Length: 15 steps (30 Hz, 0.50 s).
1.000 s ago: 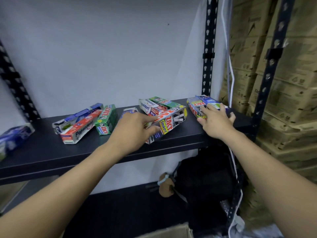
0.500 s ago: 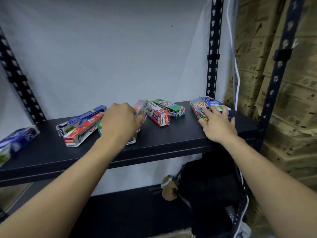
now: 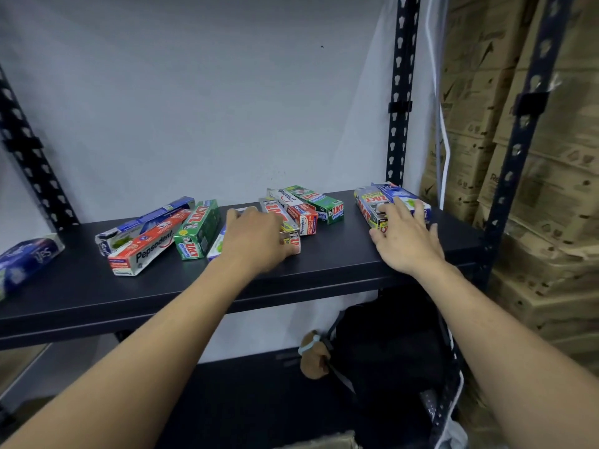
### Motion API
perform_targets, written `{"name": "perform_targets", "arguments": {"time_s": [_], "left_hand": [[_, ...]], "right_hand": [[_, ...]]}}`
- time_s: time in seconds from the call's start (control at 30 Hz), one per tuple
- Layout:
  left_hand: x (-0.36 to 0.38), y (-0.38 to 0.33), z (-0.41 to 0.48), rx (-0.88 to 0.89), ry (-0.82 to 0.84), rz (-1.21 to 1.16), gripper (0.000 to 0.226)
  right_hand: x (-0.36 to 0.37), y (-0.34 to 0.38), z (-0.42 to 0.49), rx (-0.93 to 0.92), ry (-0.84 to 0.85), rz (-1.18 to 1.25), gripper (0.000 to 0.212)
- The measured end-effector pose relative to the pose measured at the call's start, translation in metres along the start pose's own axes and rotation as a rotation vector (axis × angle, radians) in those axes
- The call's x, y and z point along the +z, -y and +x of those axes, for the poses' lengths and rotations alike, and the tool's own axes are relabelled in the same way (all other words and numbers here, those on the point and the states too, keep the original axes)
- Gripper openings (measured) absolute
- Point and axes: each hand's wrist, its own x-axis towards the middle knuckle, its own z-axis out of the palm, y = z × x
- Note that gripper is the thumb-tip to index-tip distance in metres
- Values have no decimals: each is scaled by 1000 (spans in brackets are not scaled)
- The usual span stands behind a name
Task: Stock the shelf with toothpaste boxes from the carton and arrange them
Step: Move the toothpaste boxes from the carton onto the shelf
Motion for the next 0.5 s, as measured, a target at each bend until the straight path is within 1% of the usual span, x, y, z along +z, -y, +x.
{"name": "perform_targets", "arguments": {"time_s": [0.13,0.23,0.33,0.43,0.5], "left_hand": [[10,5,1,22,12,-34,43],[12,3,-1,37,5,-60,47],[11,3,-2,44,19,-87,49],[8,4,-5,47,24,-64,60],[3,3,-12,55,-3,-38,69]], "right_hand": [[-2,-3,-1,-11,26,-40,52],[-2,-3,-1,1,74,-73,53],[-2,-1,-1,8,83,-86,53],[-3,-1,-3,-12,66,-104,54],[-3,-2,-11,-68,-12,-76,55]]}}
